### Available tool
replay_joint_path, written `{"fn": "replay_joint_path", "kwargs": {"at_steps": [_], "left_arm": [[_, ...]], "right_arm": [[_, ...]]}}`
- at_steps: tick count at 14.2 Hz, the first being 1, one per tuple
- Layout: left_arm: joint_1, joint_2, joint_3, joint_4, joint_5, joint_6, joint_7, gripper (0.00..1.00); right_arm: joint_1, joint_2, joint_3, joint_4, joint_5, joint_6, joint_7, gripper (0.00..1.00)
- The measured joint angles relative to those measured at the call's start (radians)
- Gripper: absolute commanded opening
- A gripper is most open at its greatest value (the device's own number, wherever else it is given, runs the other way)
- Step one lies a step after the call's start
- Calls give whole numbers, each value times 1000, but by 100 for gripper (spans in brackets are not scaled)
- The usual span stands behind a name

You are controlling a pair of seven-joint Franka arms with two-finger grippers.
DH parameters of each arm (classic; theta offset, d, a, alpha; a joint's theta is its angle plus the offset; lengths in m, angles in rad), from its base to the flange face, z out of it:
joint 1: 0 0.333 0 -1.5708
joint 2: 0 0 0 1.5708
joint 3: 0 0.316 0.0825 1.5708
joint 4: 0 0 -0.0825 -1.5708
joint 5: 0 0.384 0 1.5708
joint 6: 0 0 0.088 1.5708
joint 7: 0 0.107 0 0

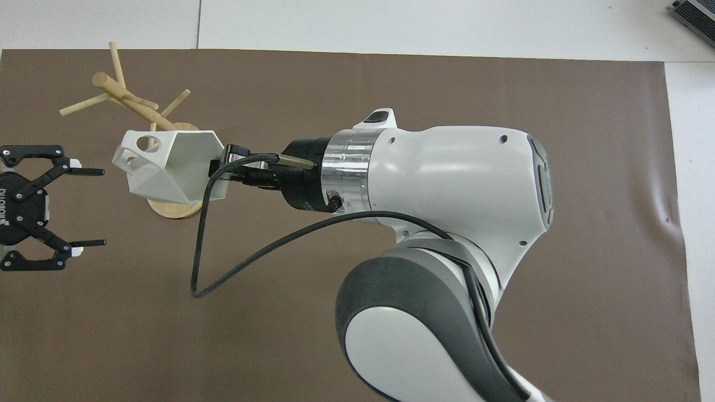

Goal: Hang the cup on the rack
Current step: 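Lift the cup with the right gripper toward the left gripper, then grasp the cup with the left gripper while the right gripper holds it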

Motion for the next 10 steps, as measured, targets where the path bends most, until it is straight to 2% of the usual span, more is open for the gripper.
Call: {"fn": "replay_joint_path", "kwargs": {"at_steps": [4, 7, 10], "left_arm": [[12, 0, -8, -24, -100, 49, -60, 100], [5, 0, -21, -25, -122, 57, -82, 100], [-43, 0, -26, -27, -128, 56, -87, 100]], "right_arm": [[0, 0, 7, -16, 0, 0, -7, 0], [1, 0, 12, -20, -3, 0, -10, 0], [2, 0, 12, -27, -6, 0, -11, 0]]}}
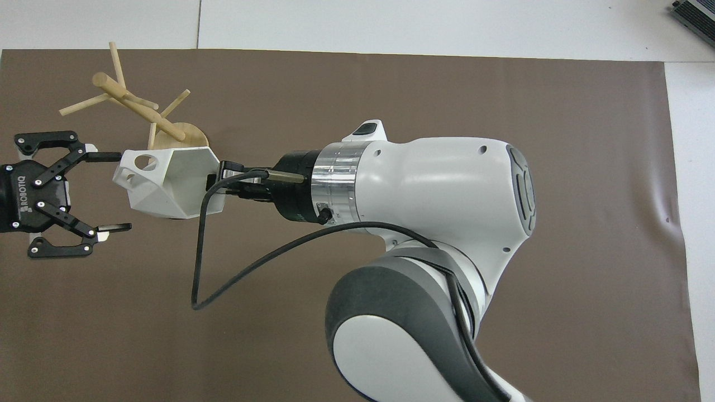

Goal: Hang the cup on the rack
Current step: 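Grasp the cup with the left gripper while the right gripper holds it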

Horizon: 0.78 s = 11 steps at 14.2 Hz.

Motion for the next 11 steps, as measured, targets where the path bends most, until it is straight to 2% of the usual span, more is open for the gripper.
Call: {"fn": "replay_joint_path", "kwargs": {"at_steps": [11], "left_arm": [[-72, 0, -6, 0, -19, 13, -15, 100]], "right_arm": [[0, 0, 0, -4, -33, -2, -15, 0]]}}
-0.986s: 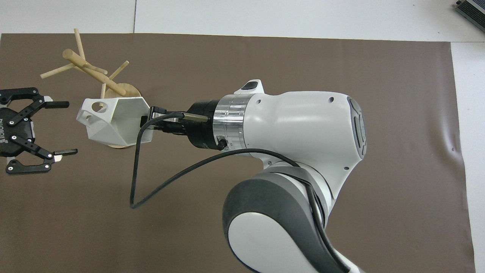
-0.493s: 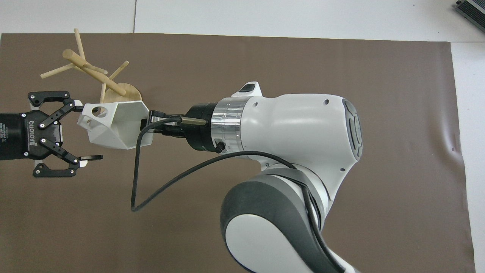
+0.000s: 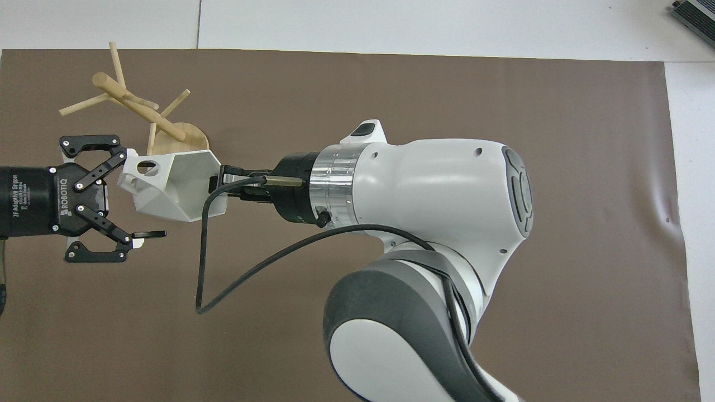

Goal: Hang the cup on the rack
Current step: 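Grasp the cup with the left gripper while the right gripper holds it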

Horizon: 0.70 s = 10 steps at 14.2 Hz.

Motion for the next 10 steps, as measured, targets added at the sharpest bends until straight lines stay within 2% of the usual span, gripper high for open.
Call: {"fn": "replay_joint_path", "kwargs": {"at_steps": [5, 6, 7, 8, 9, 10], "left_arm": [[-16, 0, 0, -5, 0, 28, -8, 100], [-18, 0, 0, -7, 0, 33, -9, 94], [-20, 0, 0, -9, -1, 37, -12, 72], [-20, 0, 0, -9, -1, 38, -20, 40], [-20, 0, 0, -9, -1, 38, -29, 0], [-20, 0, 0, -9, -1, 38, -33, 0]], "right_arm": [[0, 0, 0, -1, -8, -1, 0, 0], [0, 0, 0, -1, -8, -1, 0, 0], [0, 0, 0, -1, -9, -1, 0, 0], [0, 0, 0, -1, -9, -1, 0, 0], [0, 0, 0, -1, -9, -1, 0, 0], [0, 0, 0, -1, -9, -1, 0, 0]]}}
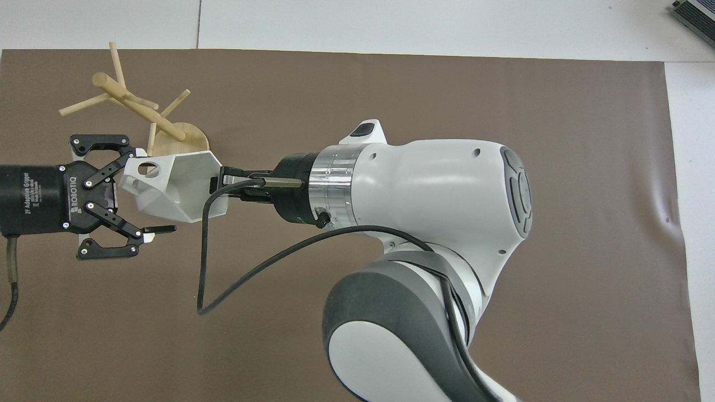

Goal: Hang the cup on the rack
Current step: 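Grasp the cup with the left gripper while the right gripper holds it, then carry the cup with the left gripper while the right gripper withdraws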

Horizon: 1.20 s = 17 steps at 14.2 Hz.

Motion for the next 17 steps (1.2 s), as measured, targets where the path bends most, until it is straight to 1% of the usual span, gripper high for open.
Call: {"fn": "replay_joint_path", "kwargs": {"at_steps": [2, 4, 5, 6, 7, 8, 9, 10, 11, 13, 15, 17], "left_arm": [[0, 0, 0, 0, 1, -1, 5, 0], [0, 0, 1, 0, 1, 0, 20, 0], [0, 0, 1, 0, 1, 0, 23, 0], [0, 0, 2, 0, 1, 0, 26, 0], [0, 0, 2, 0, 1, 0, 29, 0], [0, 0, 2, 0, 1, 0, 31, 0], [0, 0, 2, 0, 1, 0, 32, 0], [0, 0, 2, 0, 1, 0, 32, 0], [0, 0, 2, 0, 1, 0, 32, 0], [0, 0, 2, -1, 1, 0, 32, 0], [1, 0, 6, -6, 1, 2, 19, 0], [1, 0, 8, -16, 20, 4, 0, 0]], "right_arm": [[-1, 0, 0, 0, -1, -1, 0, 0], [0, 0, 0, 0, -1, -2, 0, 17], [0, 0, 0, 0, -1, -2, 0, 22], [0, 0, 0, 0, -1, -4, 0, 24], [0, 0, 0, 0, -1, -8, 0, 28], [-1, 0, -1, 0, -1, -12, 0, 35], [-1, 0, -2, 0, -1, -13, 0, 44], [-2, 0, -4, 0, -1, -13, 0, 59], [-2, 0, -6, 0, -1, -14, 0, 70], [-5, 0, -11, 0, -1, -17, 0, 100], [-13, 0, -16, 0, -1, -46, 0, 100], [-14, -5, -55, 4, -1, -102, 2, 100]]}}
